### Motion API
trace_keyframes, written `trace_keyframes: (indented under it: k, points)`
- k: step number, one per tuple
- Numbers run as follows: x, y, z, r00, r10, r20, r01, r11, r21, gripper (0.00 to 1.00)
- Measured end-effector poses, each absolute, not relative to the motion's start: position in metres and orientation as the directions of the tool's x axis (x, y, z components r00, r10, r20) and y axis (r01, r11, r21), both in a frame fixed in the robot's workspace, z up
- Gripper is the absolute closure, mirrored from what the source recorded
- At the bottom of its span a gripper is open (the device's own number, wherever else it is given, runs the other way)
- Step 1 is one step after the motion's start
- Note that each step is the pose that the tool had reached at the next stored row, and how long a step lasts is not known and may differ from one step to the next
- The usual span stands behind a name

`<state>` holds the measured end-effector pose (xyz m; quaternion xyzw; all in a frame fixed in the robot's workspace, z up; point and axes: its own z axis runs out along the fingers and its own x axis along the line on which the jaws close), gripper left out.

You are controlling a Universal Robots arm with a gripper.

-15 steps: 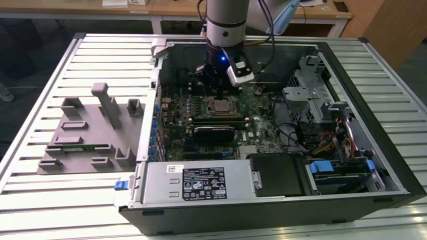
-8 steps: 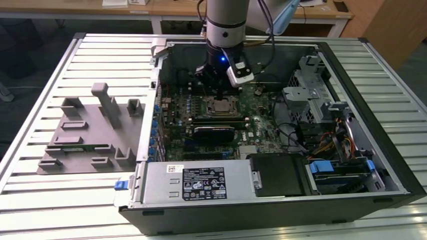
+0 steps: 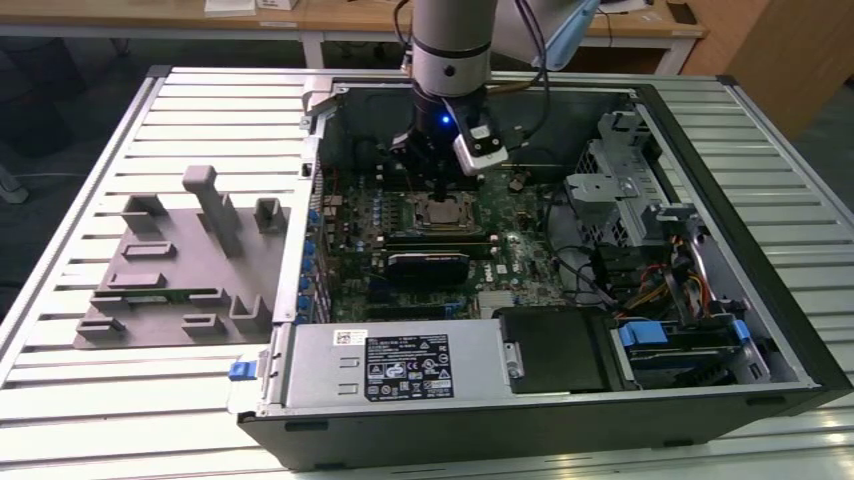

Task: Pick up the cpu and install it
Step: 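Close the cpu cover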

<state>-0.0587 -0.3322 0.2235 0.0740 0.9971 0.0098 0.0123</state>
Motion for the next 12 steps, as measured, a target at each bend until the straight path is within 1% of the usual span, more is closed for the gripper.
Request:
trace_keyframes:
  k: [4, 12]
  points:
    - [-0.0599, -0.3346, 0.2214, -0.989, 0.148, -0.029, 0.147, 0.989, 0.023, 0.89]
    - [-0.0652, -0.3353, 0.2181, -0.989, 0.147, -0.030, 0.147, 0.989, 0.023, 0.89]
